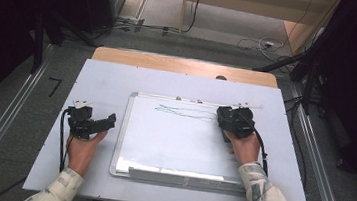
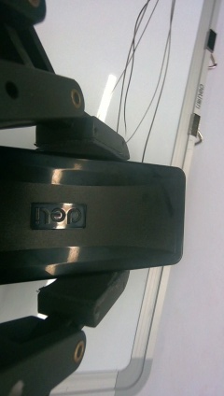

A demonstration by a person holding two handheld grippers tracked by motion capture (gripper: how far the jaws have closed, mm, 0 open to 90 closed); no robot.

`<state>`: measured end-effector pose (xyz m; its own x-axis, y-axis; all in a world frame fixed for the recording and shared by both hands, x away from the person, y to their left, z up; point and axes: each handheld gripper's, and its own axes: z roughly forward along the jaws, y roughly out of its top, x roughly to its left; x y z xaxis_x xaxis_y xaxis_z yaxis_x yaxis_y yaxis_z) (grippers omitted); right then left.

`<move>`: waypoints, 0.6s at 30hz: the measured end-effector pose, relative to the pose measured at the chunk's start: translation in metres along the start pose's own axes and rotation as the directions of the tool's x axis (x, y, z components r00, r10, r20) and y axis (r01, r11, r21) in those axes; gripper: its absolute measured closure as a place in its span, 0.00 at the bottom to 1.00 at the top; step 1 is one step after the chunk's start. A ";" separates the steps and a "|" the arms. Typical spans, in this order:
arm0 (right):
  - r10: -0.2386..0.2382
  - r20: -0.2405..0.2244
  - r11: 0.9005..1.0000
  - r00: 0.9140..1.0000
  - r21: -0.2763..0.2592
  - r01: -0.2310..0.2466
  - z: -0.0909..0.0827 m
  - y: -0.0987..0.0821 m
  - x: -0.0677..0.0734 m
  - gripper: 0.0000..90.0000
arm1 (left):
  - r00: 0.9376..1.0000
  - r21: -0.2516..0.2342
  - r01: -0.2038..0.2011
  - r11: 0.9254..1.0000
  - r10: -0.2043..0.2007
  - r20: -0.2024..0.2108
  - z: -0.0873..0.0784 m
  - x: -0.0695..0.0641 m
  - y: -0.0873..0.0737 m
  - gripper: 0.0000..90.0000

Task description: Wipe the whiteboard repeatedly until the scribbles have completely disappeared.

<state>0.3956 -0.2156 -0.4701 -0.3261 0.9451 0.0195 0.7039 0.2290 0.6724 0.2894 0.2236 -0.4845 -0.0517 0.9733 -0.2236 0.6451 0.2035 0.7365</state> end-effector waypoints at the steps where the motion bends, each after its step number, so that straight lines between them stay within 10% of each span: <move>1: -0.006 0.004 1.000 1.000 0.006 0.006 0.002 0.001 0.002 0.42 | 1.000 -0.002 0.001 1.000 -0.001 0.001 0.000 0.000 0.000 0.08; 18: -0.038 0.025 0.998 0.999 0.054 0.037 0.016 0.002 0.011 0.42 | 1.000 0.008 0.011 1.000 -0.011 0.018 0.004 -0.002 0.001 0.08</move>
<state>0.4037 -0.2013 -0.4800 -0.3366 0.9413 -0.0248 0.7244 0.2757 0.6318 0.2930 0.2214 -0.4853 -0.0454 0.9690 -0.2428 0.6509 0.2130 0.7287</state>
